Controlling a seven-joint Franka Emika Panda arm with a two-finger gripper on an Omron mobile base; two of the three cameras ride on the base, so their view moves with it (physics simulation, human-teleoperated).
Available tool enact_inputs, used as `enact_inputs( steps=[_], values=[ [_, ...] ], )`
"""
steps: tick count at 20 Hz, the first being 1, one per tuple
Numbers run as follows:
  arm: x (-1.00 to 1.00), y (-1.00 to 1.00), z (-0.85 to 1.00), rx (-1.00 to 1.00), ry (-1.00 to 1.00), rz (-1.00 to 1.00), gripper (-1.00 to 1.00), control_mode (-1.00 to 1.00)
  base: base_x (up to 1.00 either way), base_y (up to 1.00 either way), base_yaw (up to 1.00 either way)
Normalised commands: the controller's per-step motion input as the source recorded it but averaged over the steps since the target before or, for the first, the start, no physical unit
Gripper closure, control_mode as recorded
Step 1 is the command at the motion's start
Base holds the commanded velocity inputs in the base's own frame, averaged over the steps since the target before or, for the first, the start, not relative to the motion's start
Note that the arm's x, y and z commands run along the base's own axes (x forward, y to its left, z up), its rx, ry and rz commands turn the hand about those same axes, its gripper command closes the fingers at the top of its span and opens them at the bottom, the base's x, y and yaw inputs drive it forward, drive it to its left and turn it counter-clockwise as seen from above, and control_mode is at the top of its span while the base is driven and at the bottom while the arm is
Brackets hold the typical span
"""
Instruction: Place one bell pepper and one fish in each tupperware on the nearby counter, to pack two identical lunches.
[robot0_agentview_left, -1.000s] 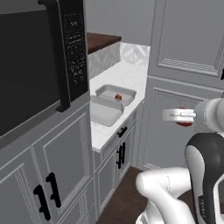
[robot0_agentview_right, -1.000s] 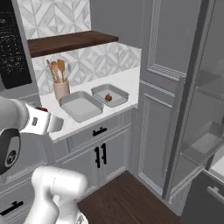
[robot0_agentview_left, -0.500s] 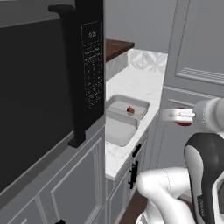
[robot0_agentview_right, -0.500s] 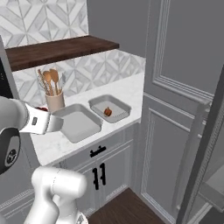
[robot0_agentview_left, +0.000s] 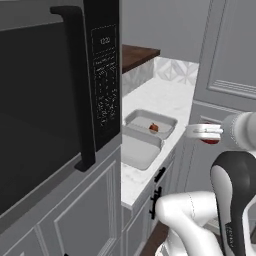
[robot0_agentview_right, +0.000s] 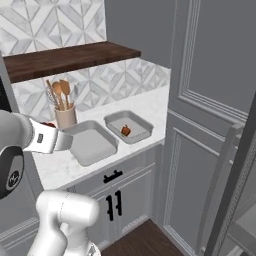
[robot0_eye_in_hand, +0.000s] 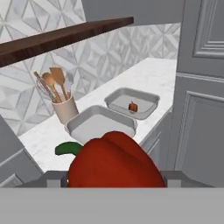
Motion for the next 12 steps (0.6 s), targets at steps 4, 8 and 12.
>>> enact_inputs(
  steps=[4,8,12],
  values=[
    [0.48,0.13,-0.20,0.00,0.01,0.09,1.00,-1.00,0.37,0.10,0.10],
    [1.00,0.56,-0.69,-0.15,0.23,0.12,1.00,-1.00,0.00,0.00,0.00],
    [1.00,0.40,-0.82,-0.14,0.29,0.13,1.00,-1.00,0.00,0.00,0.00]
  ],
)
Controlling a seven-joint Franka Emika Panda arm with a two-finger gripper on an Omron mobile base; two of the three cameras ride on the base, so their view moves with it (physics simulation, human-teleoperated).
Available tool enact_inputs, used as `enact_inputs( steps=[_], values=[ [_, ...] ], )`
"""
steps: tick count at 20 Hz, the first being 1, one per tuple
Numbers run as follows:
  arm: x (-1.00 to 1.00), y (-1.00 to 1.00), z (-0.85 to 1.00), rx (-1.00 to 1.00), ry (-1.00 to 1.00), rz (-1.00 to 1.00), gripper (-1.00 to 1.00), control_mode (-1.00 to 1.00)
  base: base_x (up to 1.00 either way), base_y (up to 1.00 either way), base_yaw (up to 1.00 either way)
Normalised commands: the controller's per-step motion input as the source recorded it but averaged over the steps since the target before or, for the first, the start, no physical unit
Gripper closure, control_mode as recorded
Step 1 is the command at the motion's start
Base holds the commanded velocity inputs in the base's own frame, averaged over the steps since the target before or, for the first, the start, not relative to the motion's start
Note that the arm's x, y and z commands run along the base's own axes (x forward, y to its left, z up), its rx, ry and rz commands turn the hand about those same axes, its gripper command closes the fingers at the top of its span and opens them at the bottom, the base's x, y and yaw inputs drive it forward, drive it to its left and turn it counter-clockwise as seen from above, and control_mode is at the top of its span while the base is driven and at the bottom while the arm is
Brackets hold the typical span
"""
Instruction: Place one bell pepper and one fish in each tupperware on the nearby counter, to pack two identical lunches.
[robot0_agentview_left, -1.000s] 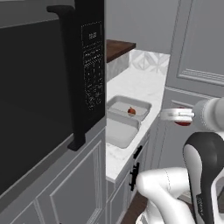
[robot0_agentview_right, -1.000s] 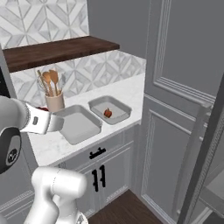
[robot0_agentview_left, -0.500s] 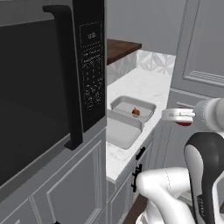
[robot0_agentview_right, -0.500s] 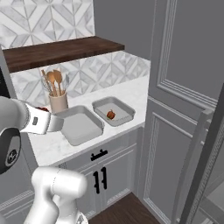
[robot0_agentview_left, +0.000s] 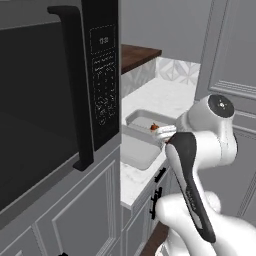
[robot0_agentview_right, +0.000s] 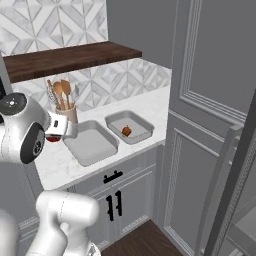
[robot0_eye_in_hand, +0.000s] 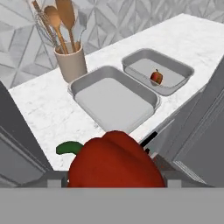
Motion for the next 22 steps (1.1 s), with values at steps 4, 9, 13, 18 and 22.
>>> enact_inputs(
  steps=[4,9,13,18,22],
  values=[
    [0.98,0.00,-0.72,-0.01,0.27,0.12,1.00,-1.00,0.00,0.00,0.00],
    [0.73,-0.28,-0.57,0.02,0.12,0.13,1.00,-1.00,0.00,0.00,0.00],
    [0.53,-0.03,-0.46,0.00,0.04,0.05,1.00,-1.00,0.00,0.00,0.00],
    [0.61,0.00,-0.37,-0.01,0.14,0.00,1.00,-1.00,0.00,0.00,0.00],
    [0.58,0.00,-0.50,-0.02,0.14,0.00,1.00,-1.00,0.00,0.00,0.00]
  ],
)
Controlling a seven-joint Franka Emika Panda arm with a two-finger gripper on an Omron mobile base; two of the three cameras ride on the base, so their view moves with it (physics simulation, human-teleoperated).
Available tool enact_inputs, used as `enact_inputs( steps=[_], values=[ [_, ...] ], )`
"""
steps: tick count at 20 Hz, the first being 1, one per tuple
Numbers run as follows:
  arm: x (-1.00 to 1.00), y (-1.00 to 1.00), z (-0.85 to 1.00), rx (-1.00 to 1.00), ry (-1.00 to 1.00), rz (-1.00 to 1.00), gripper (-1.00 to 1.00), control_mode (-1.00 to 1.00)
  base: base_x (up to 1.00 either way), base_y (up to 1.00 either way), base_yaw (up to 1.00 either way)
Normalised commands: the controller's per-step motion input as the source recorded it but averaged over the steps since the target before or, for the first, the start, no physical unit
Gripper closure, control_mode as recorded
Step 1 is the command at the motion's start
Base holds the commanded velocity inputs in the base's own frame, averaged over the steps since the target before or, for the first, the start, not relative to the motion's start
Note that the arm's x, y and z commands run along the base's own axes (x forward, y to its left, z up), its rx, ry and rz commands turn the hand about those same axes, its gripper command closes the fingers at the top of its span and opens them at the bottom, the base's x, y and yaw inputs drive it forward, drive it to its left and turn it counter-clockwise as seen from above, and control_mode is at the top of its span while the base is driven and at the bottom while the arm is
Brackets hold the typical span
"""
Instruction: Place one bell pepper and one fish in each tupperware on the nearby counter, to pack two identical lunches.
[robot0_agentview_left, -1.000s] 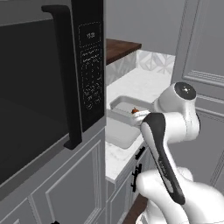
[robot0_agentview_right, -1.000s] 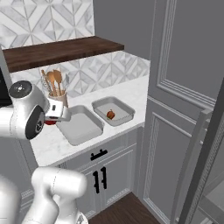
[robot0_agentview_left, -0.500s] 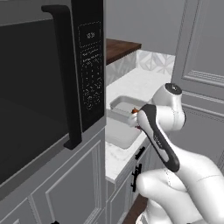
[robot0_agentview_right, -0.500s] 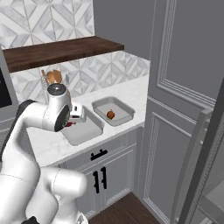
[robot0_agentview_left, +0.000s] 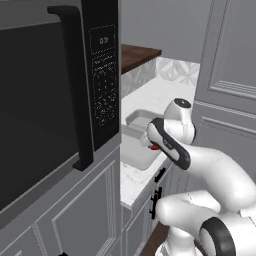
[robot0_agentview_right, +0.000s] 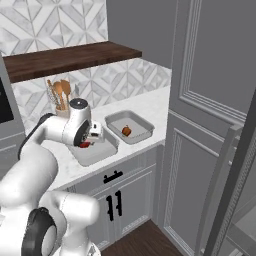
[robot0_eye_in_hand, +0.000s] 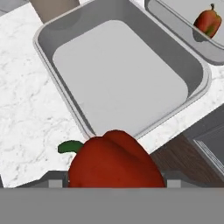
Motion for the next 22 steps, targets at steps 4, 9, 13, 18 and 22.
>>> enact_inputs(
  steps=[4,9,13,18,22],
  values=[
    [0.69,0.00,-0.31,0.00,0.09,0.00,1.00,-1.00,0.00,0.00,0.00],
    [0.54,0.08,-0.37,0.00,0.08,0.00,1.00,-1.00,0.00,0.00,0.00],
    [0.39,0.16,-0.30,0.00,0.05,0.00,1.00,-1.00,0.00,0.00,0.00],
    [0.39,0.08,-0.35,0.00,0.04,0.00,1.00,-1.00,0.00,0.00,0.00],
    [0.34,0.05,-0.42,0.00,0.00,0.00,1.00,-1.00,0.00,0.00,0.00]
  ],
)
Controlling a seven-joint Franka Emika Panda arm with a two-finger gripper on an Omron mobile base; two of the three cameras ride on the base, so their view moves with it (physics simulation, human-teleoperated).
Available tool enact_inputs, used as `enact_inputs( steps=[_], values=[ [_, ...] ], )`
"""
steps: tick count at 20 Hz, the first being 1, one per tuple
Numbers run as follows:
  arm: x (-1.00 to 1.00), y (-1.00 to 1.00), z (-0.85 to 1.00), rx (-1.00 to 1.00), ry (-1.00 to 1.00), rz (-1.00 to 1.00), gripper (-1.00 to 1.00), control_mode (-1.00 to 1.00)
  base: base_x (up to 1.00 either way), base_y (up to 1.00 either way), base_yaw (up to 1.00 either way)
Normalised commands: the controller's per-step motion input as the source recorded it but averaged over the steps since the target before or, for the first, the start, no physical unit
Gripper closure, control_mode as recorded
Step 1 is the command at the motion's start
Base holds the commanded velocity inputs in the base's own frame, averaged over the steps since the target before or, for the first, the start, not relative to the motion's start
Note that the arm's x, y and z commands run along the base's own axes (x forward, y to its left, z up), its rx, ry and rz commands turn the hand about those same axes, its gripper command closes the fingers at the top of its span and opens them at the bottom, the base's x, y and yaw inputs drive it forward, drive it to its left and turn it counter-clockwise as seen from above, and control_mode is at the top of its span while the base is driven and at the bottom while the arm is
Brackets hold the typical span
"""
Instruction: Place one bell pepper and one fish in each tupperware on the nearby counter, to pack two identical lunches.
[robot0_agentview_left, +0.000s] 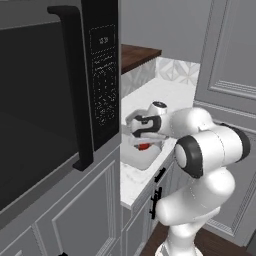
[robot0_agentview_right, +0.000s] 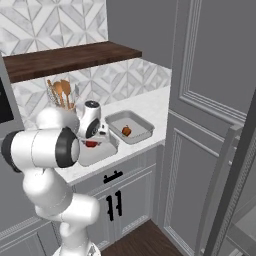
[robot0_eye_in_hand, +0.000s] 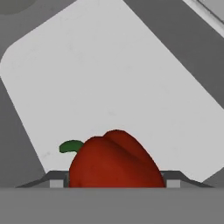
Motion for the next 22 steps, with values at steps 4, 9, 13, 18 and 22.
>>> enact_inputs(
  steps=[4,9,13,18,22],
  values=[
    [0.39,0.00,-0.41,0.00,0.00,0.00,1.00,-1.00,0.00,0.00,0.00],
    [0.22,0.03,-0.40,0.00,0.00,0.00,1.00,-1.00,0.00,0.00,0.00],
    [0.10,0.07,-0.41,0.00,0.00,0.00,1.00,-1.00,0.00,0.00,0.00],
    [0.01,0.25,-0.32,0.00,0.00,0.00,-1.00,-1.00,0.00,0.00,0.00],
    [0.00,0.02,-0.23,0.00,0.00,0.00,-1.00,-1.00,0.00,0.00,0.00]
  ],
)
